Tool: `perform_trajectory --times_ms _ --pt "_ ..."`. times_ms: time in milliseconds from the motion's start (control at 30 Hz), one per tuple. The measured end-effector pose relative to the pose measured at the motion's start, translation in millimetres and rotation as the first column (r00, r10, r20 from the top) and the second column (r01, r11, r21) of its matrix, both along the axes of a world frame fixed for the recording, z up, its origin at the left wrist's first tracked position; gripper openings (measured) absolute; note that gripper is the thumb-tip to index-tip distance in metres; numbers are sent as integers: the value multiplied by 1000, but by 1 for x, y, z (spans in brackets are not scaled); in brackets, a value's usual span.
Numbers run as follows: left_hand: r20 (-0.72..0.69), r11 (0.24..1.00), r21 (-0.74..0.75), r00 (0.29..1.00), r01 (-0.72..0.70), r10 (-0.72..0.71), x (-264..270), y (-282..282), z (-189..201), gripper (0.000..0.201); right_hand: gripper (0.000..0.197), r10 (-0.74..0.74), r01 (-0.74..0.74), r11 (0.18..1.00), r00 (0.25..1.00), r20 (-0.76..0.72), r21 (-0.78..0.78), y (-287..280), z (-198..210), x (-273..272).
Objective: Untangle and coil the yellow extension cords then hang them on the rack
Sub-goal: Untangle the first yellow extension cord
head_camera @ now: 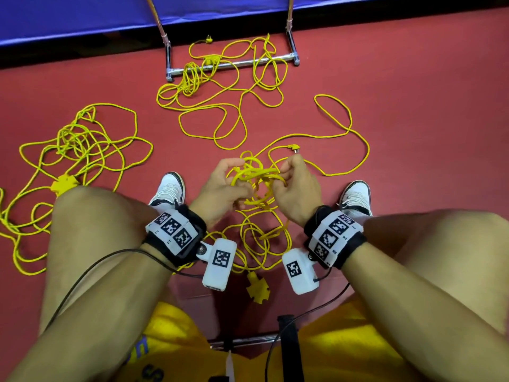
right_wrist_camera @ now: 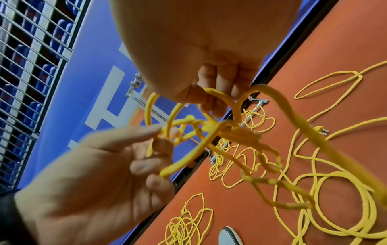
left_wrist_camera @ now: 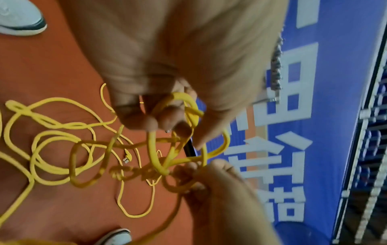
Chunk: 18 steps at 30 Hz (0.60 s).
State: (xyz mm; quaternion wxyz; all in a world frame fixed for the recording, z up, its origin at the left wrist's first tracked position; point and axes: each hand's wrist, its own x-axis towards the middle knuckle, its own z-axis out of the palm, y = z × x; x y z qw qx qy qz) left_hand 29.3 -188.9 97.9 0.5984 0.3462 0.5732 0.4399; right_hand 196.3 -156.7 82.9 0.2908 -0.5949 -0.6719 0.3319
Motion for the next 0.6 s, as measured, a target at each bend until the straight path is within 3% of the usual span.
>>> perform_trajectory --times_ms 100,167,300,367,467,600 --pt "-255 998 -5 965 -69 65 -6 3 -14 59 21 57 -56 998 995 -78 17 -1 5 -1" --pt "-333 992 -4 936 -125 117 -8 3 -16 63 16 93 -92 996 987 -129 19 0 8 -1" --pt "-446 991 41 885 -131 135 -17 6 -7 10 10 105 -104 994 982 -157 14 5 15 2" --pt "-455 981 53 870 -187 190 -29 9 -11 29 18 134 -131 991 984 -115 28 6 14 4" --pt "-421 948 16 858 -318 295 -42 13 -19 34 26 214 -212 977 976 -49 35 7 15 3" --pt "-349 920 -93 878 -380 327 -46 15 -17 28 26 307 -321 946 927 -213 -35 8 18 3"
